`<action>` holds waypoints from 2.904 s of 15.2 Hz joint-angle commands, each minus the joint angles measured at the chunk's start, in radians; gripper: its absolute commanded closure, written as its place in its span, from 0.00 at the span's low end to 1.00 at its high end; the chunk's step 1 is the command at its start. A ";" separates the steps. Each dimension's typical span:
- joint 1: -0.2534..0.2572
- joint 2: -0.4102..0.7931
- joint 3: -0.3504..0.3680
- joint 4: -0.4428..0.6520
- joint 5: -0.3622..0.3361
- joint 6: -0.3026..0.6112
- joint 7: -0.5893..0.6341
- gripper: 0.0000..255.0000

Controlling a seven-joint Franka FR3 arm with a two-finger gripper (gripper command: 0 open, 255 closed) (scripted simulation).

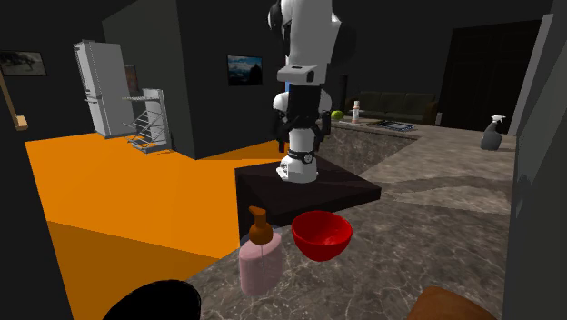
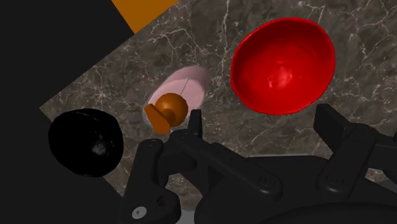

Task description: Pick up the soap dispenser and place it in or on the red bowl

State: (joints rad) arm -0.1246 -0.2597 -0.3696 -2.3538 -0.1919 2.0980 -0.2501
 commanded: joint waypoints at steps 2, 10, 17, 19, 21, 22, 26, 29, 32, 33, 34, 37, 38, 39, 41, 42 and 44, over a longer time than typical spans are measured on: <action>-0.004 0.128 -0.050 0.063 0.054 0.065 -0.078 0.00; -0.069 0.456 -0.104 0.256 0.276 0.162 -0.308 0.00; -0.115 0.582 -0.084 0.311 0.362 0.214 -0.381 0.00; -0.120 0.600 -0.078 0.305 0.374 0.236 -0.389 0.00; -0.123 0.614 -0.074 0.301 0.383 0.253 -0.395 0.00; -0.123 0.614 -0.074 0.301 0.383 0.253 -0.395 0.00; -0.123 0.614 -0.074 0.301 0.383 0.253 -0.395 0.00; -0.123 0.614 -0.074 0.301 0.383 0.253 -0.395 1.00; -0.124 0.615 -0.074 0.302 0.384 0.253 -0.396 1.00; -0.124 0.614 -0.074 0.300 0.384 0.254 -0.396 1.00; -0.124 0.614 -0.074 0.299 0.384 0.255 -0.396 1.00; -0.122 0.617 -0.072 0.302 0.385 0.255 -0.393 1.00; -0.123 0.614 -0.074 0.301 0.384 0.253 -0.395 1.00; -0.121 0.605 -0.077 0.303 0.377 0.242 -0.391 1.00; -0.116 0.586 -0.083 0.308 0.365 0.221 -0.384 1.00; -0.114 0.577 -0.085 0.311 0.360 0.210 -0.380 1.00; -0.110 0.559 -0.091 0.317 0.348 0.188 -0.372 1.00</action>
State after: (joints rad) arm -0.2375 0.3086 -0.4576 -2.0409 0.1624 2.2983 -0.6276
